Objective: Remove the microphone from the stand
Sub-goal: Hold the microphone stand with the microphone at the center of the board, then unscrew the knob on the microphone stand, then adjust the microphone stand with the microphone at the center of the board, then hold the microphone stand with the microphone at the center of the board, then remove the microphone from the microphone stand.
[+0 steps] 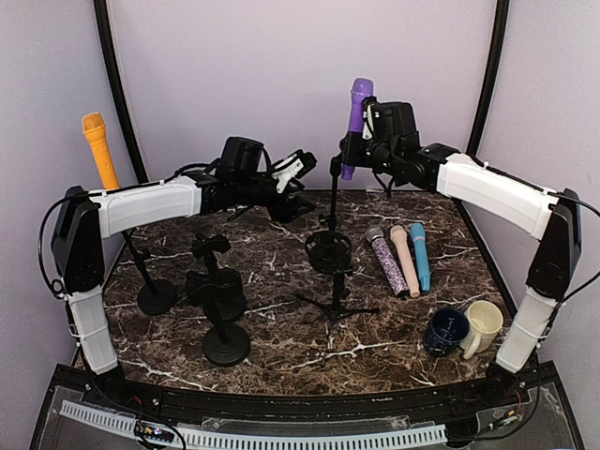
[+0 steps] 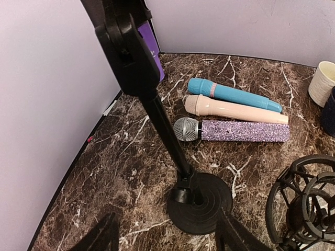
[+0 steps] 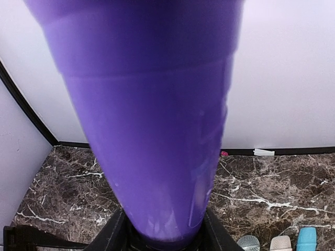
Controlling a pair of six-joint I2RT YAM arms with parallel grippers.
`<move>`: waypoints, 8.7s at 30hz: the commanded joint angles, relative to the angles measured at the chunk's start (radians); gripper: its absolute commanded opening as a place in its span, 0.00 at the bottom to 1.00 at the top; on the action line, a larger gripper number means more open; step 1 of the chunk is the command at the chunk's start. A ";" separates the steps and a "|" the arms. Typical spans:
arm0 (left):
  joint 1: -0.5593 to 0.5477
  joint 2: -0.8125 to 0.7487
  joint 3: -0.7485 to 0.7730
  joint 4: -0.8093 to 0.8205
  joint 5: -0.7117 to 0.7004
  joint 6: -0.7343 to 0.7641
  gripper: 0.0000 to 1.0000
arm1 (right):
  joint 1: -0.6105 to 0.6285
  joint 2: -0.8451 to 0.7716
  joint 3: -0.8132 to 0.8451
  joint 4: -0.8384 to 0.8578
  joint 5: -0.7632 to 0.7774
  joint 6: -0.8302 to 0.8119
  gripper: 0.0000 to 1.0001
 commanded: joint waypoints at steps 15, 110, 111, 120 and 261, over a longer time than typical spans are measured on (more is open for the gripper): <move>0.028 0.006 -0.055 -0.010 -0.011 0.077 0.60 | 0.089 0.081 0.086 0.238 0.060 0.041 0.10; 0.129 -0.065 -0.133 0.137 0.281 -0.506 0.64 | 0.135 0.083 -0.204 0.213 0.025 -0.094 0.49; 0.129 -0.067 -0.137 0.139 0.284 -0.508 0.64 | 0.135 0.084 -0.208 0.209 0.032 -0.087 0.49; 0.130 -0.095 -0.145 0.202 0.299 -0.553 0.65 | 0.136 0.073 -0.275 0.211 0.048 -0.018 0.52; 0.024 0.156 0.049 -0.146 0.053 -0.173 0.00 | -0.003 -0.176 -0.255 0.395 -0.223 -0.036 0.00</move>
